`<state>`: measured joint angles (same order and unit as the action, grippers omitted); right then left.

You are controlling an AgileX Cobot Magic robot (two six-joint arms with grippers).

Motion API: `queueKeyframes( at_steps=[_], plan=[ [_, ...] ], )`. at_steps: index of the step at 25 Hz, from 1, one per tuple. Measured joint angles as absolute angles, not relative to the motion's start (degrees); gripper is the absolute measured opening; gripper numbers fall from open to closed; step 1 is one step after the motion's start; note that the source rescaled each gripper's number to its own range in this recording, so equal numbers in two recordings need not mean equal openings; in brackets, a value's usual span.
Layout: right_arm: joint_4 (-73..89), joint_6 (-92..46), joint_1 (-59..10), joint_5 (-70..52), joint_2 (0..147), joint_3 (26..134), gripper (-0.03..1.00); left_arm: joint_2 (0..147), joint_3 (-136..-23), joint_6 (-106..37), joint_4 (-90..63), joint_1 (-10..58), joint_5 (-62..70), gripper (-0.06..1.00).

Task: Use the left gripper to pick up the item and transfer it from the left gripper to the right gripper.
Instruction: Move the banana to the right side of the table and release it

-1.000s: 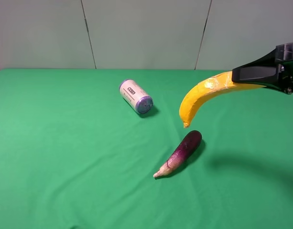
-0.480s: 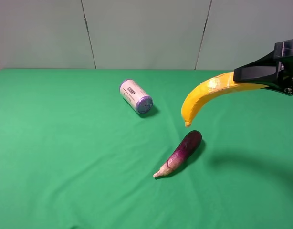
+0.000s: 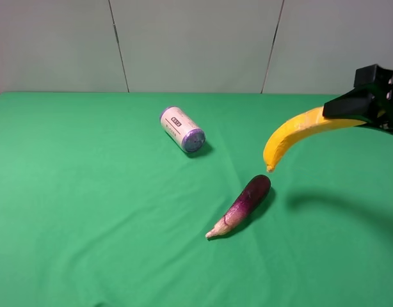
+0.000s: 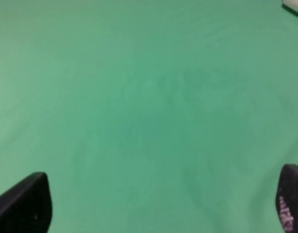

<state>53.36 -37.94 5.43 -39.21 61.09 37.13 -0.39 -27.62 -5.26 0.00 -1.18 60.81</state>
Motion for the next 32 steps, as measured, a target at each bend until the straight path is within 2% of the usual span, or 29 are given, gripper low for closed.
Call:
queueKeyframes(
  at_steps=[5,10,23,32],
  plan=[
    [53.08,-37.94,5.43,-35.97,67.07,37.13,0.01,-0.39,-27.62,-5.26,0.00,-1.18,60.83,0.99],
    [52.90,-37.99,5.43,-33.05,71.56,38.28,0.01,-0.39,-27.62,-4.81,0.00,-1.18,60.83,1.00],
    [51.92,-37.07,5.69,-29.79,84.79,50.32,0.01,-0.39,-27.62,-4.69,0.00,-1.18,60.83,1.00],
    [51.87,-34.96,15.29,-29.89,91.95,53.15,0.01,-0.39,-27.62,-4.62,0.00,-1.18,60.83,1.00]
  ],
)
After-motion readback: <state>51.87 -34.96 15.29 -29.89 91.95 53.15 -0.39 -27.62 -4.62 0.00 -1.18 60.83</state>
